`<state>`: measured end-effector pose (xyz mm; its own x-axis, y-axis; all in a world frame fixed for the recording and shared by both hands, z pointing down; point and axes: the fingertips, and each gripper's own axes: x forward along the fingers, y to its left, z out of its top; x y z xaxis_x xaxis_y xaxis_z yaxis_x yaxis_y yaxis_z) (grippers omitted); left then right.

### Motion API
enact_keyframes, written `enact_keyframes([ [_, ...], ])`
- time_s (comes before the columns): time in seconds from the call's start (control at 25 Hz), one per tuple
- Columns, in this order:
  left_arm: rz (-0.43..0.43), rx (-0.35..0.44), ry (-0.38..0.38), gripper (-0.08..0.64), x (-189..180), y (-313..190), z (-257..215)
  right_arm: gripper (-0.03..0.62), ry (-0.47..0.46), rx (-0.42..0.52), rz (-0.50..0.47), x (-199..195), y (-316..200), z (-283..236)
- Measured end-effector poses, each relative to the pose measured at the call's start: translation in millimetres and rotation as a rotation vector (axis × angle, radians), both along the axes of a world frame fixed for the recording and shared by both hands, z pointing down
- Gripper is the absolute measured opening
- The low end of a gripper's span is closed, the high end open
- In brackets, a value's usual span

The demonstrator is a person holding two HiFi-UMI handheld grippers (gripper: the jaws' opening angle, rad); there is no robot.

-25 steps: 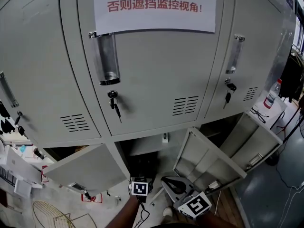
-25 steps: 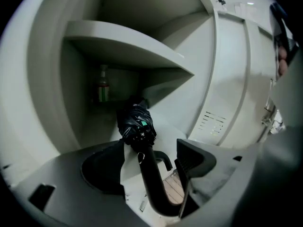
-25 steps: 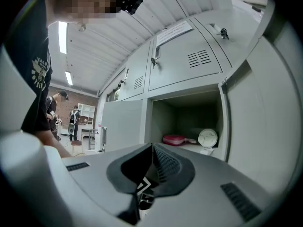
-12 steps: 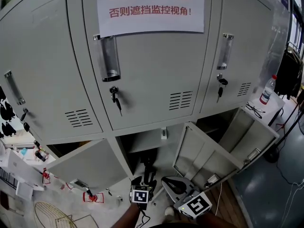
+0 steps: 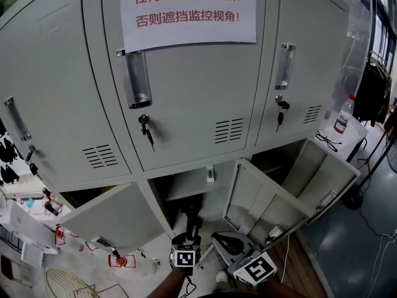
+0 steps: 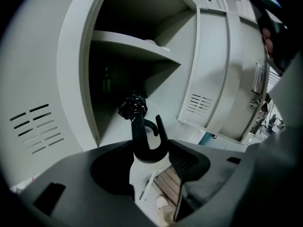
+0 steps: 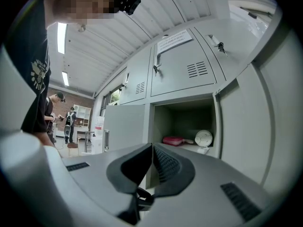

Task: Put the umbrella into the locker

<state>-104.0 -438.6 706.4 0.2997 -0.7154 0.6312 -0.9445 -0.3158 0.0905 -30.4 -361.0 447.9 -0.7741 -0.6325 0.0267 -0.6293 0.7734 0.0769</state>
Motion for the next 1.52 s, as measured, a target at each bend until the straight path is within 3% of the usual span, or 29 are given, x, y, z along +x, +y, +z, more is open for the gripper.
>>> enact_keyframes([
  [0.28,0.006,0.029,0.001,0.247,-1,-33,-4,0.032,-0.005,0.002,0.011,4,-5,0],
  [0.96,0.020,-0.061,-0.003,0.247,2,-66,12,0.032,0.017,-0.004,0.002,12,-21,3],
  [1.16,-0.022,0.044,-0.002,0.276,-10,-63,-15,0.032,0.005,-0.038,-0.002,9,-14,3],
  [1.32,-0.034,0.078,-0.004,0.276,-17,-39,-42,0.032,0.011,-0.041,-0.008,7,-7,4],
  [1.52,-0.027,0.196,0.041,0.214,-23,-13,-90,0.032,-0.004,-0.046,0.011,4,0,7],
])
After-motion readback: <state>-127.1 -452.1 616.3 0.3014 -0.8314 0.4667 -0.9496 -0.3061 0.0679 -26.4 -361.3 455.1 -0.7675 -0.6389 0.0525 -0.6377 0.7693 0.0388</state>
